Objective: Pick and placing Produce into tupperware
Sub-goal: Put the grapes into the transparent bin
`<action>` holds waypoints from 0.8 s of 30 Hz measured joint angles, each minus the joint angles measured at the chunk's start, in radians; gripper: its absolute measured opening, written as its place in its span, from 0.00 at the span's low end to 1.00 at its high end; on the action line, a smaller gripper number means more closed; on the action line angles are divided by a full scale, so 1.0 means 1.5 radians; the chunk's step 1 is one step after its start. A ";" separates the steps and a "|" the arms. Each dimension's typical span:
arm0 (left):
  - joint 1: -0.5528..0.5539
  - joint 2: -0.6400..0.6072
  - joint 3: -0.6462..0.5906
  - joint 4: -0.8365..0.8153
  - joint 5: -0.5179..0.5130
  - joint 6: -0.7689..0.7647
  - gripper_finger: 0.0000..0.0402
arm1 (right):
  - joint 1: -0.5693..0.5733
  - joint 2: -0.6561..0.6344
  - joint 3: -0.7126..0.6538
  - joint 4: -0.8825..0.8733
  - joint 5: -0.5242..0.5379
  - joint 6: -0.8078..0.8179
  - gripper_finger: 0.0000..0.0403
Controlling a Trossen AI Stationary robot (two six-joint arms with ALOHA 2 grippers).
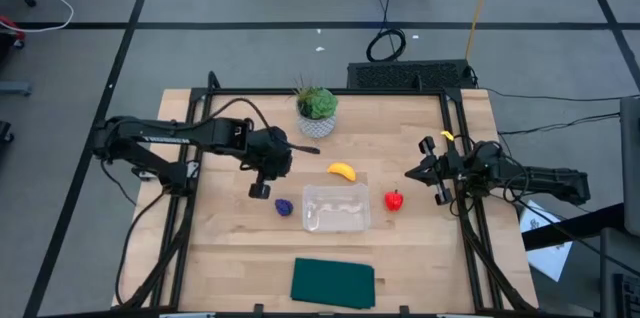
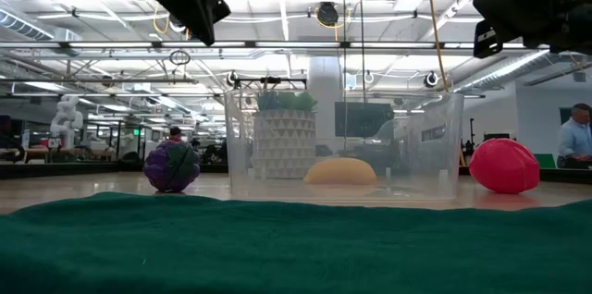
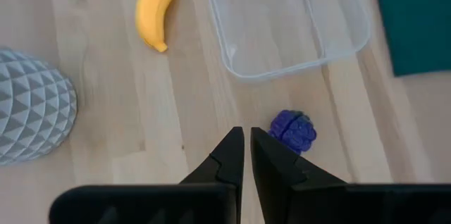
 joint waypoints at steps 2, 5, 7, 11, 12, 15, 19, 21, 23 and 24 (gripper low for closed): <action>-0.001 0.006 0.000 -0.001 0.009 0.030 0.08 | 0.000 0.000 0.000 -0.001 0.000 0.000 0.00; -0.004 0.008 0.000 -0.001 0.036 0.077 0.08 | 0.000 0.000 0.000 0.000 0.000 0.000 0.00; -0.005 0.008 0.000 0.001 0.052 0.097 0.08 | 0.000 0.000 0.000 0.000 0.000 0.000 0.00; -0.004 0.008 0.000 0.003 0.063 0.111 0.08 | 0.000 0.000 0.000 0.000 0.000 0.000 0.00; -0.002 0.008 0.001 0.002 0.063 0.102 0.07 | 0.000 0.000 0.000 0.000 0.000 0.000 0.00; 0.003 0.008 0.004 0.000 0.064 0.079 0.02 | 0.000 0.000 0.000 0.000 0.000 -0.001 0.00; 0.003 0.015 0.005 -0.003 0.048 0.076 0.02 | 0.000 0.000 0.000 0.000 0.000 -0.001 0.00; 0.003 0.015 0.005 -0.004 0.041 0.072 0.03 | 0.000 0.000 0.000 -0.001 0.000 -0.001 0.00; 0.003 0.021 0.006 -0.004 0.036 0.073 0.03 | 0.000 0.000 0.000 0.000 0.000 -0.001 0.00; 0.003 0.024 0.006 -0.007 0.034 0.073 0.02 | 0.000 0.000 0.000 -0.001 0.000 -0.001 0.00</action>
